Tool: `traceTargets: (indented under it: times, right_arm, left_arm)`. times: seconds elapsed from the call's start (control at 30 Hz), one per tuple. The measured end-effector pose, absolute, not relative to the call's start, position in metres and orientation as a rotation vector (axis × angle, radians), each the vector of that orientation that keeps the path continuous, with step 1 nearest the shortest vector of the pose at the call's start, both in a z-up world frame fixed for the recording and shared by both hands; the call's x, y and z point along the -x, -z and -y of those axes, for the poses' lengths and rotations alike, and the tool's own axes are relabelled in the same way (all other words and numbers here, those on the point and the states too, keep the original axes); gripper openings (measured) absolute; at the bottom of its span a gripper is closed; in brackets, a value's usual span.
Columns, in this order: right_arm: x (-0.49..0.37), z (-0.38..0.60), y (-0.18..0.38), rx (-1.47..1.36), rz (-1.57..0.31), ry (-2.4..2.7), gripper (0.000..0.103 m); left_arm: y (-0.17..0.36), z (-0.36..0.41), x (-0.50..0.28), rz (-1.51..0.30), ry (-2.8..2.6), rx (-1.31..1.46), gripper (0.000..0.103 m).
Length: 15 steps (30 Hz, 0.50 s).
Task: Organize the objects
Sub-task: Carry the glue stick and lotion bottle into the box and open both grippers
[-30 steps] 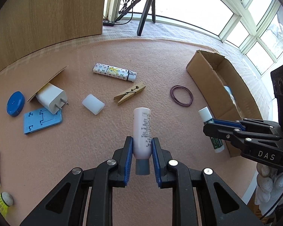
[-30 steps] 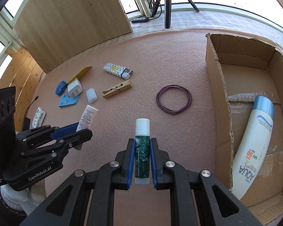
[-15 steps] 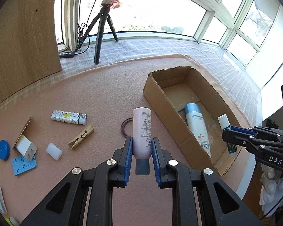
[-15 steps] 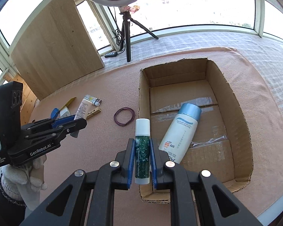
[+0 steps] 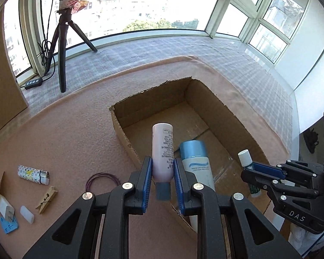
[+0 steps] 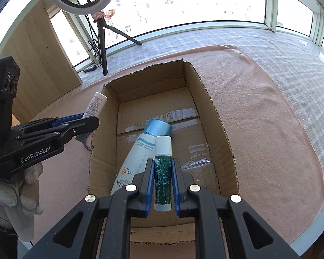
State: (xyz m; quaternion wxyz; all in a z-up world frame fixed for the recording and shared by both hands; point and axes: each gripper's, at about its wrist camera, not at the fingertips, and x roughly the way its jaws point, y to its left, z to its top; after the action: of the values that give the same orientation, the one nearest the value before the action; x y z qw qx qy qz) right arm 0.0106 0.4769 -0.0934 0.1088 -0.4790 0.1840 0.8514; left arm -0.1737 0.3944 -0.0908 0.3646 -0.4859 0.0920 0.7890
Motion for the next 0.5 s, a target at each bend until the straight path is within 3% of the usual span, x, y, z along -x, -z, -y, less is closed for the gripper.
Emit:
traceTargets:
  times: [0.27,0.3,0.33,0.4,0.5]
  right_arm:
    - [-0.011,-0.485,0.099,1.419,-0.544,-2.509,0.015]
    - [-0.012,-0.485,0.098,1.415,-0.542,-2.519,0.020]
    - [-0.012,-0.484,0.097,1.421,-0.533,-2.525,0.039]
    - [-0.013,-0.481,0.095,1.411,-0.495,-2.534,0.072]
    - [-0.015,-0.477,0.092,1.377,-0.429,-2.529,0.074]
  left_arm:
    - [0.101,-0.413,0.169,-0.273,-1.989,1.257,0.022]
    - [0.100,-0.414,0.168,-0.279,-1.983,1.250,0.028]
    - [0.099,-0.414,0.167,-0.288,-1.991,1.241,0.051]
    - [0.093,-0.411,0.163,-0.284,-2.022,1.202,0.076]
    - [0.088,-0.410,0.160,-0.301,-2.039,1.177,0.076]
